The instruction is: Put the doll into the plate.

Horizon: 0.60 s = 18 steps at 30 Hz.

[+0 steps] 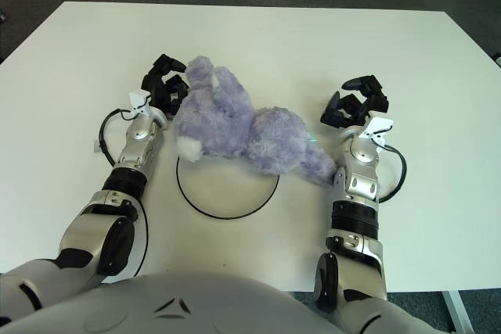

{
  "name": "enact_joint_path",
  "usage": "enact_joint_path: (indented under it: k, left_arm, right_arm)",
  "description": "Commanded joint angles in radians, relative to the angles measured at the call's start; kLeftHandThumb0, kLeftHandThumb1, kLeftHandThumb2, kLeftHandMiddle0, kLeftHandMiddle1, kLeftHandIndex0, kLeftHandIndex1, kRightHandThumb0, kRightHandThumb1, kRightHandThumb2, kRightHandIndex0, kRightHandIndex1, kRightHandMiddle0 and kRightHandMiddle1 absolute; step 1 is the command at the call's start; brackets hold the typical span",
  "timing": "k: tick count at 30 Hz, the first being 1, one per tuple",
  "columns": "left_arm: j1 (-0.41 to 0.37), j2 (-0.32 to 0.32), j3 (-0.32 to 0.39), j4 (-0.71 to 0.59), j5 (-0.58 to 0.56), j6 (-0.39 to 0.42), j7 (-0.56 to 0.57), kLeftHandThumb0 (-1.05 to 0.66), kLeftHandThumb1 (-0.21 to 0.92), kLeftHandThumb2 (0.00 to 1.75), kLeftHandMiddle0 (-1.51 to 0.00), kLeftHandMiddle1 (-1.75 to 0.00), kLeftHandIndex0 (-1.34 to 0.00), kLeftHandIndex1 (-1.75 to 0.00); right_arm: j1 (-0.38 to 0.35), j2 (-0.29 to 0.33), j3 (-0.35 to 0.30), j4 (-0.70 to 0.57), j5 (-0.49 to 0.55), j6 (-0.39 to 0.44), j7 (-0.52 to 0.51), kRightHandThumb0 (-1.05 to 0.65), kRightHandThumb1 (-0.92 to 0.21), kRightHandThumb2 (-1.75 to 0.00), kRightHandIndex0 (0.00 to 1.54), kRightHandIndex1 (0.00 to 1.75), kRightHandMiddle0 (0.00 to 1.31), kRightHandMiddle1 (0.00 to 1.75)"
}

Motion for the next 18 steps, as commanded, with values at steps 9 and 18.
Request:
enact_joint_path:
  k: [9, 18]
  left_arm:
    - [0.001, -0.004, 0.000, 0.020, 0.010, -0.027, 0.013, -0.01, 0.20, 1.47, -0.59, -1.75, -0.57, -1.75]
    - [-0.003, -0.010, 0.007, 0.020, 0.007, -0.022, 0.027, -0.01, 0.07, 1.61, -0.79, -1.75, -0.58, -1.73]
  right_arm:
    - [0.004, 0.026, 0.009, 0.026, 0.023, 0.020, 0.008, -0.01, 0.06, -1.75, 0.87, 1.74, 0.68, 1.75]
    - [0.037, 0.027, 0.021, -0.122, 0.056, 0.131, 0.024, -0.01, 0.06, -1.75, 0.88, 1.75, 0.69, 1.74]
